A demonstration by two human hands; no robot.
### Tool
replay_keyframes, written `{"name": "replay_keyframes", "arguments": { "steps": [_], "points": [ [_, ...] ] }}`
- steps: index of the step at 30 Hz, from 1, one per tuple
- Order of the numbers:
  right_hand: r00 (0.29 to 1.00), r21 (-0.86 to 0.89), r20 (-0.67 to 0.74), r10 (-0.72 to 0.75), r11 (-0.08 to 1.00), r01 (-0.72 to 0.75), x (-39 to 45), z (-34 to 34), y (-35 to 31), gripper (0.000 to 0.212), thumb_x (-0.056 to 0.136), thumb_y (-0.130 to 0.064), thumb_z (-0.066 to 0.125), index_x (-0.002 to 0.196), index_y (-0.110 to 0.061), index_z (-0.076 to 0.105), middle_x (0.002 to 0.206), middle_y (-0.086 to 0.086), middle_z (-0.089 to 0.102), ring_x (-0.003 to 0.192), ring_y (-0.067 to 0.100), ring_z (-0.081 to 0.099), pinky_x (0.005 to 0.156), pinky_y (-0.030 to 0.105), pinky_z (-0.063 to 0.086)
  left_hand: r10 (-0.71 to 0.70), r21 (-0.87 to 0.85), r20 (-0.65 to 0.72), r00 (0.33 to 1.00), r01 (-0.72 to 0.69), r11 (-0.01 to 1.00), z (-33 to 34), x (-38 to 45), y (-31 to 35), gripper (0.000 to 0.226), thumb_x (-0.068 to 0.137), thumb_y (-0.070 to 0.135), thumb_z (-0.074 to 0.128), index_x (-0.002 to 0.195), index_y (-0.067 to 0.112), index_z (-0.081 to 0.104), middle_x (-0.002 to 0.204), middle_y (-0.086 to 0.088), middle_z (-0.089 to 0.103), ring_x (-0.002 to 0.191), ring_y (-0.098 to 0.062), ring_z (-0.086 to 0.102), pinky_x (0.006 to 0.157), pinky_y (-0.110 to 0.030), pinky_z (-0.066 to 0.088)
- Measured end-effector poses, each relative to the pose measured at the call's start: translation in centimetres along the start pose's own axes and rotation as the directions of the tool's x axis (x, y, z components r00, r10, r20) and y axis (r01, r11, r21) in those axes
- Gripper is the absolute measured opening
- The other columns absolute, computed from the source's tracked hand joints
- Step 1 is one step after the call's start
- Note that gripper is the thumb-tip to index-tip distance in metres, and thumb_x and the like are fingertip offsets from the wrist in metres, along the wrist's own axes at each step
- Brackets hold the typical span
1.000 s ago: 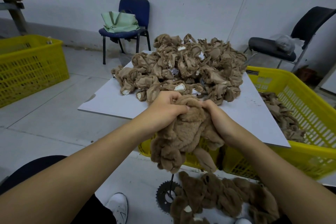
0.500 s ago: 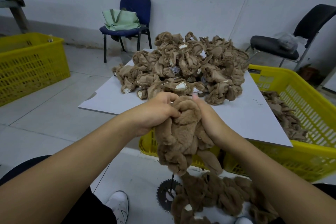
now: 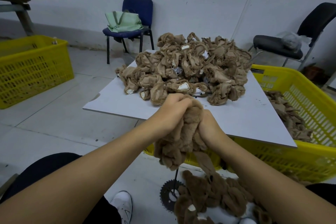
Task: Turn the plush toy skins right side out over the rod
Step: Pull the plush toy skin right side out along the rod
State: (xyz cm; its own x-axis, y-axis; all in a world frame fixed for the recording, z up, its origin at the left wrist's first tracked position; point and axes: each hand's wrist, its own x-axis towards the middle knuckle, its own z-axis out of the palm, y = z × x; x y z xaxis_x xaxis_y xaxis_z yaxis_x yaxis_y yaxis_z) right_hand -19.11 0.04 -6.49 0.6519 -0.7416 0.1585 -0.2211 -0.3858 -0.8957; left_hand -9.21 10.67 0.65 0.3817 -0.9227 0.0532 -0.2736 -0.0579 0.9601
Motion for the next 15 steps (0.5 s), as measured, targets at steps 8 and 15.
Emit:
{"name": "replay_keyframes", "arguments": {
  "steps": [8, 15],
  "points": [
    [0.987, 0.487, 0.162, 0.014, 0.868, -0.092, -1.1, -4.3, -6.1, 0.043, 0.094, -0.057, 0.055, 0.112, -0.025, 0.076, 0.112, 0.008, 0.075, 0.108, 0.02, 0.071, 0.085, 0.028, 0.058, 0.265, -0.098, 0.041, 0.963, -0.26, 0.96, -3.0, -0.6, 2.0, 0.012, 0.088, 0.011, 0.075, 0.083, 0.001, 0.07, 0.088, -0.023, 0.07, 0.083, -0.022, 0.068, 0.079, -0.037, 0.057],
    [0.962, 0.616, 0.272, 0.002, 0.768, -0.176, -0.7, -5.6, -7.3, 0.049, 0.092, -0.031, 0.06, 0.13, 0.001, 0.061, 0.129, 0.028, 0.061, 0.12, 0.038, 0.06, 0.105, 0.048, 0.047, 0.314, 0.0, -0.191, 0.93, -0.32, 0.948, -4.0, 0.5, 2.5, 0.019, 0.08, -0.014, 0.065, 0.073, -0.002, 0.052, 0.07, -0.012, 0.053, 0.065, -0.021, 0.05, 0.063, -0.037, 0.048]
  ]
}}
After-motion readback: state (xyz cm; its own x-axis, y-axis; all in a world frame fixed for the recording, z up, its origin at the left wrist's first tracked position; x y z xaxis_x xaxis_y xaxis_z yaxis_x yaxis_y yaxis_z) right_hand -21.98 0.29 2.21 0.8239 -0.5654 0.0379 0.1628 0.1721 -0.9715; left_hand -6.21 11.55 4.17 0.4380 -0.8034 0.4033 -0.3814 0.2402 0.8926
